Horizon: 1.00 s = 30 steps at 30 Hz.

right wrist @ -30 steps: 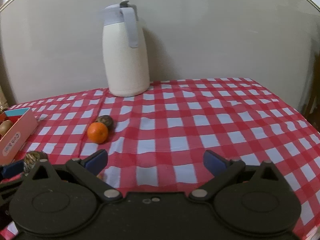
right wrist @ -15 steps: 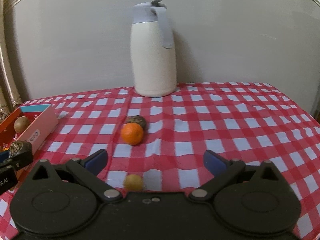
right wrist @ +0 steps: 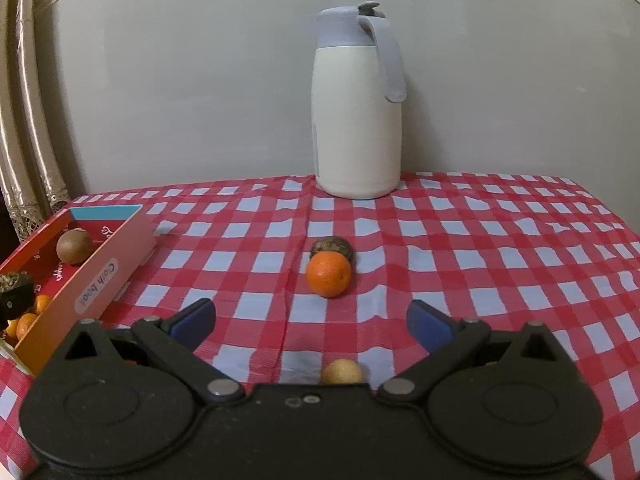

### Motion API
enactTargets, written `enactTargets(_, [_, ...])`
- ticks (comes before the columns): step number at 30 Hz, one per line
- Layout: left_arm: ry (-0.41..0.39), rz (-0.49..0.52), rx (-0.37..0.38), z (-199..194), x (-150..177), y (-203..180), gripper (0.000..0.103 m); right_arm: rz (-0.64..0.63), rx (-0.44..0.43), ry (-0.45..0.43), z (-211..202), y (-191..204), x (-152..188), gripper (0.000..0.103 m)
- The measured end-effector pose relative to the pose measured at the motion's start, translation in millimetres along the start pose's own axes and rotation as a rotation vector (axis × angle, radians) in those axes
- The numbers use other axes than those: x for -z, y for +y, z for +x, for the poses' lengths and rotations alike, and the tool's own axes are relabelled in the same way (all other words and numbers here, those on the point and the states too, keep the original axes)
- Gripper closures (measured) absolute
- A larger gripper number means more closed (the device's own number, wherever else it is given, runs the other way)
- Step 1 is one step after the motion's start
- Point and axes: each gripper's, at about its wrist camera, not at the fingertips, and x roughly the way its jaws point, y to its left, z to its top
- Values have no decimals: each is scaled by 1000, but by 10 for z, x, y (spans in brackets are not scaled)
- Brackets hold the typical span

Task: Organize fruits
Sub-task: 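Carry the dark brown fruit with the left gripper into the red box and open, then reach the right gripper to the small yellow fruit and close on it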

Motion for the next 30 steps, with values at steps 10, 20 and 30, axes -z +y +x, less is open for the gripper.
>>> enactTargets(10, [14,-20,-89,147,12,294,35,-11,10,-5,8,-51,-4,1])
enactTargets(20, [-28,27,-58,33,-21,60,25,62,32,-17,-65,-479,-31,3])
enactTargets(30, [-25,57,-46,-44,-12,-69,25,25,32,-9,-100,-631,79,10])
